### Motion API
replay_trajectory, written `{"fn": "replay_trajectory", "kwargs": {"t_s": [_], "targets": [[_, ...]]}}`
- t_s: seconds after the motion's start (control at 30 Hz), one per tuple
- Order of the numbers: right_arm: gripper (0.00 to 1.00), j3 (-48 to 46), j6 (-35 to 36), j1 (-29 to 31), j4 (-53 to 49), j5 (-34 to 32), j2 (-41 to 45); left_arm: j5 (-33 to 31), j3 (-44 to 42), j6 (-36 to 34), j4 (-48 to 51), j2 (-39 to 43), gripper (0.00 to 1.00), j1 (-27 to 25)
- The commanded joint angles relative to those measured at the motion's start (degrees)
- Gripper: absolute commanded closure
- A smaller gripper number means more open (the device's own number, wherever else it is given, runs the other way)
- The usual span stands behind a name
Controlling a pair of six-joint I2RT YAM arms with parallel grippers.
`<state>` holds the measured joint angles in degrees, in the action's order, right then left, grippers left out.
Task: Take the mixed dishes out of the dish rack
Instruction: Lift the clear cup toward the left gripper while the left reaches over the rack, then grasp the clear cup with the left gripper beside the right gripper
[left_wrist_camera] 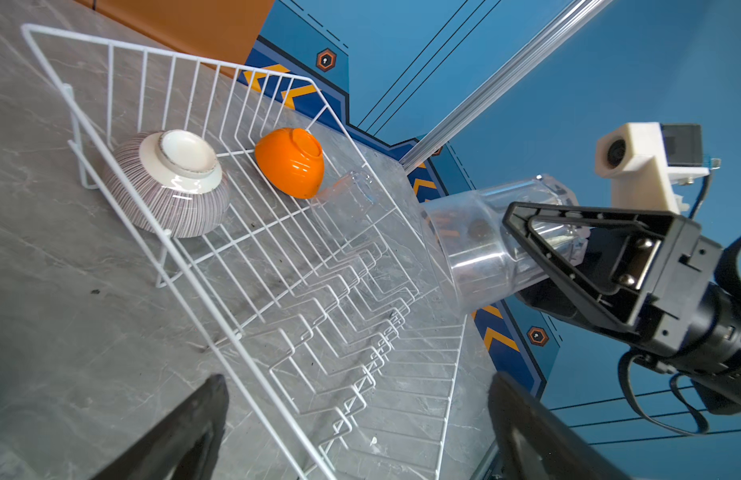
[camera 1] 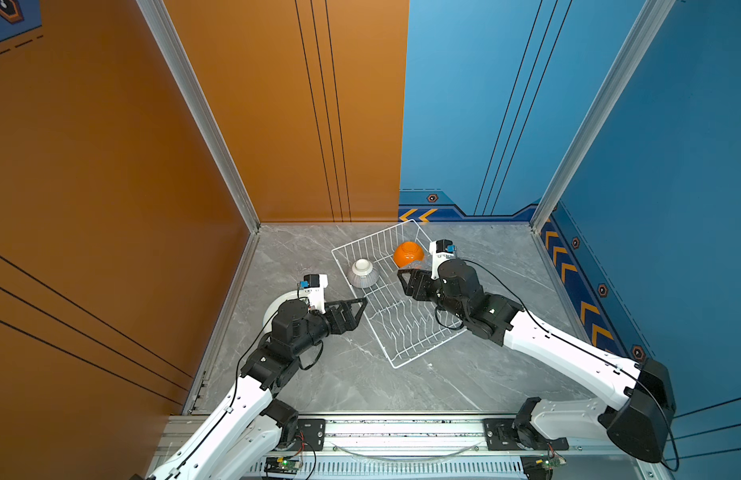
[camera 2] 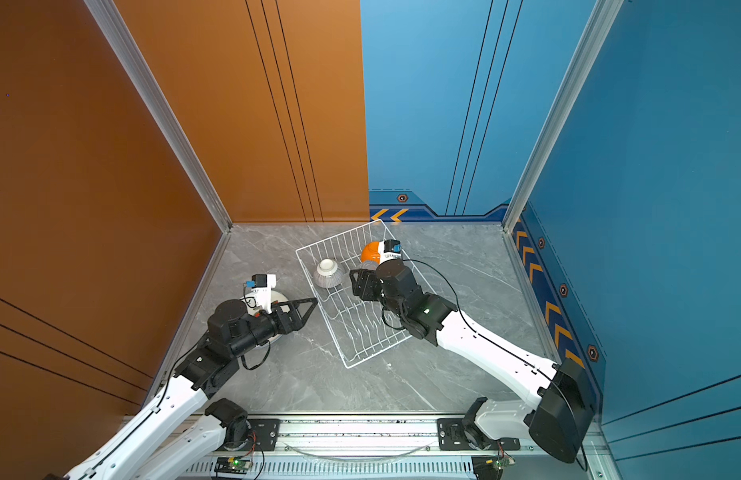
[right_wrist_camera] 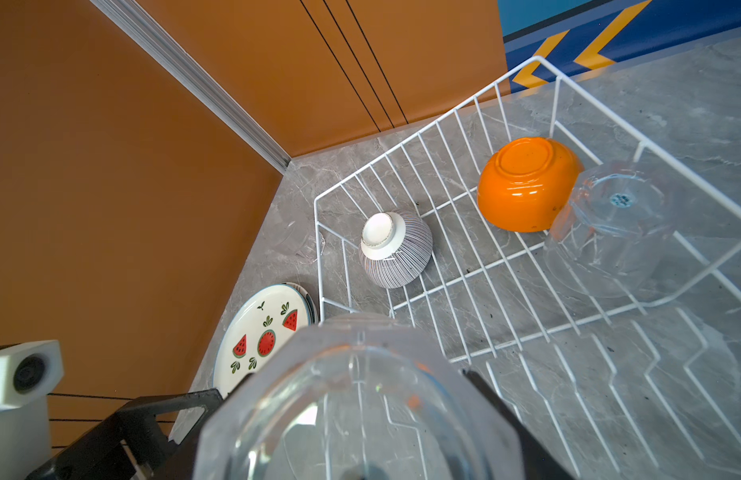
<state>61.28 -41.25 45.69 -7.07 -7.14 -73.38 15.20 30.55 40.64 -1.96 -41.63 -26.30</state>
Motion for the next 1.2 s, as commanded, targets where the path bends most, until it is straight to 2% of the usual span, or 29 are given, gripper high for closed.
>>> {"fn": "replay_trajectory", "kwargs": {"t_s": [0.0, 0.37, 0.67, 0.83, 1.17], "targets": [[0.44, -1.2, -3.2, -0.8, -1.0, 2.5, 2.7, -0.9, -1.4, 0.4, -10.3, -1.4, 0.02, -1.9], [0.44, -3.3, -6.9, -2.0, 2.2, 5.9, 6.5, 0.2, -1.7, -0.3, -24.3, -8.3, 0.02, -7.1], [0.44, -4.3, -9.4, -2.3, 5.7, 7.3, 6.5, 2.2, -0.5, 0.1, -33.6, -16.2, 0.13, -10.1], [0.44, -5.6, -11.2, -2.6, 8.1, 7.1, 7.1, 2.9, 0.5, 0.4, -38.1, -20.2, 0.22, -11.8], [0.44, -6.8, -14.9, -2.7, 12.5, 8.4, 7.0, 3.1, 1.9, 0.7, -45.2, -25.2, 0.32, -13.5]]}}
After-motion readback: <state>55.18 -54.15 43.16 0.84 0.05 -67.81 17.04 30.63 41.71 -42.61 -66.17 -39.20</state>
